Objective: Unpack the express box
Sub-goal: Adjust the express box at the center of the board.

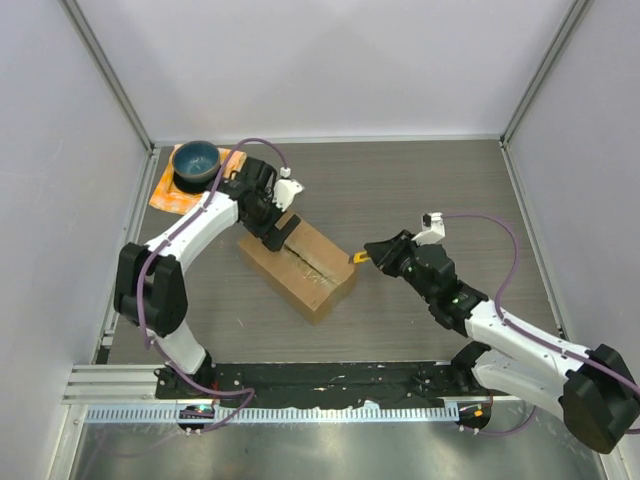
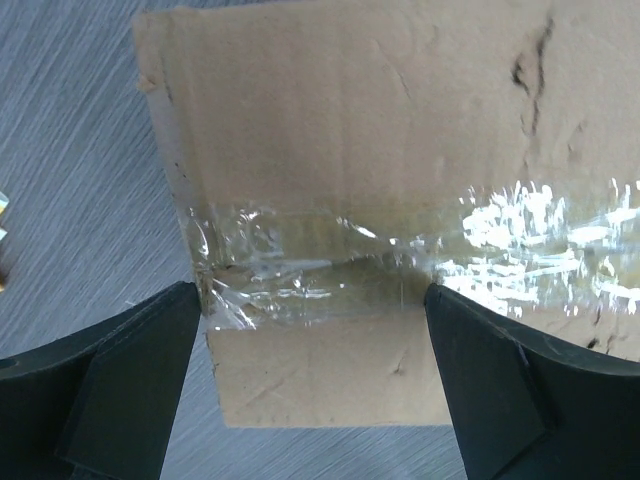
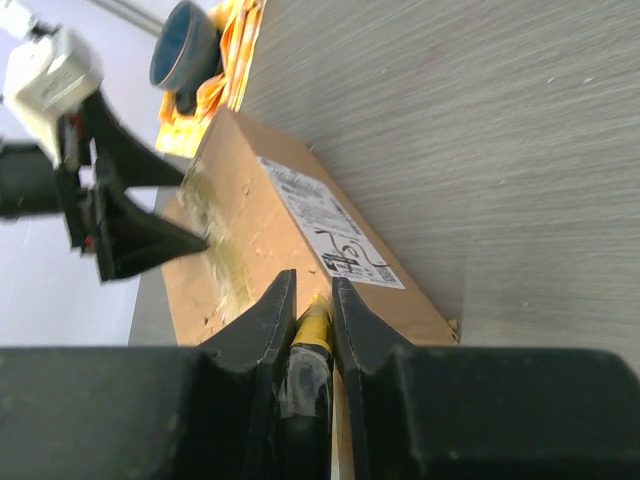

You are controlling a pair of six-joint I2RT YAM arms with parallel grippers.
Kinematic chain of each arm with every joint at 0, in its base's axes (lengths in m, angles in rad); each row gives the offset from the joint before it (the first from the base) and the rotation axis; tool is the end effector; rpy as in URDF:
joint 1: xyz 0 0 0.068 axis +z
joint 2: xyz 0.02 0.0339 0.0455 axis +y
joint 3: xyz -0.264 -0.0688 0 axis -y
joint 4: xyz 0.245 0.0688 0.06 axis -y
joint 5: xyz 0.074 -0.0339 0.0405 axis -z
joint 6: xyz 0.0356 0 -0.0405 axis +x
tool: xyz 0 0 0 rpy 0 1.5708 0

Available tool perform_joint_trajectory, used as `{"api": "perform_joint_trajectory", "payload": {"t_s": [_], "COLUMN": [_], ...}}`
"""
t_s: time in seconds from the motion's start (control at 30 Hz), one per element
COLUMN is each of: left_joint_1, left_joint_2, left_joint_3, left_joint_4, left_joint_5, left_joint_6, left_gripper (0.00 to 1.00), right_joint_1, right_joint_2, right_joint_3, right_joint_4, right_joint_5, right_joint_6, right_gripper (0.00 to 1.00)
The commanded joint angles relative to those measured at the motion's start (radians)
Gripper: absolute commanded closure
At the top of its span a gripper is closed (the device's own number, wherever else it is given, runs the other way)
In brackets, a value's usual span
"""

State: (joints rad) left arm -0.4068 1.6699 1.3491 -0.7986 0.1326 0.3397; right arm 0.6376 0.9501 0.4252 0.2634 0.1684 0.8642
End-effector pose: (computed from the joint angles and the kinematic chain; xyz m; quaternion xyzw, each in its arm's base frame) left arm 0.3152 -0.1409 0.2575 0.3684 0.9001 -0.0720 0.2210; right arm 0.1754 0.1226 0.2292 0.1402 0.7796 0.3652 0.4891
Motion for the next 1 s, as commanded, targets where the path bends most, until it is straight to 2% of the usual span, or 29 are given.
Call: {"api": "perform_joint_trajectory", "payload": {"t_s": [0.0,0.23,0.37,0.47,0.53,0.63,0.67,0.7,0.73,0.8,0.97], "left_joint_1": [0.005,-0.003,-0.023,-0.023,-0.023,-0.023,-0.023,-0.023,-0.023,-0.023,-0.026], "left_joint_2": [0.124,0.275,0.277,0.219,0.191,0.169,0.174,0.183,0.191,0.197,0.183], "left_joint_3": [0.086,0.318,0.390,0.372,0.363,0.360,0.360,0.367,0.370,0.384,0.442], "left_joint_4": [-0.045,-0.117,-0.175,-0.180,-0.192,-0.194,-0.194,-0.198,-0.205,-0.214,-0.251], "left_joint_5": [0.108,0.188,0.235,0.268,0.292,0.306,0.305,0.305,0.302,0.295,0.294], "left_joint_6": [-0.014,-0.031,-0.034,-0.024,-0.013,-0.022,-0.025,-0.028,-0.030,-0.031,-0.028], "left_gripper": [0.00,0.00,0.00,0.00,0.00,0.00,0.00,0.00,0.00,0.00,0.00], "right_joint_1": [0.152,0.329,0.330,0.347,0.393,0.571,0.623,0.739,0.782,0.899,1.037], "right_joint_2": [-0.046,-0.089,-0.131,-0.134,-0.123,-0.065,-0.045,0.004,0.025,0.087,0.092], "right_joint_3": [-0.014,0.032,0.138,0.225,0.263,0.294,0.299,0.308,0.311,0.331,0.310], "right_joint_4": [-0.079,-0.190,-0.318,-0.317,-0.296,-0.270,-0.270,-0.270,-0.268,-0.282,-0.311], "right_joint_5": [0.012,0.120,0.180,0.151,0.140,0.198,0.239,0.338,0.380,0.454,0.531], "right_joint_6": [0.001,-0.027,-0.199,-0.321,-0.480,-0.753,-0.822,-0.897,-1.000,-1.077,-1.230], "right_gripper": [0.99,0.99,0.99,0.99,0.99,0.99,0.99,0.99,0.99,0.99,0.99]}}
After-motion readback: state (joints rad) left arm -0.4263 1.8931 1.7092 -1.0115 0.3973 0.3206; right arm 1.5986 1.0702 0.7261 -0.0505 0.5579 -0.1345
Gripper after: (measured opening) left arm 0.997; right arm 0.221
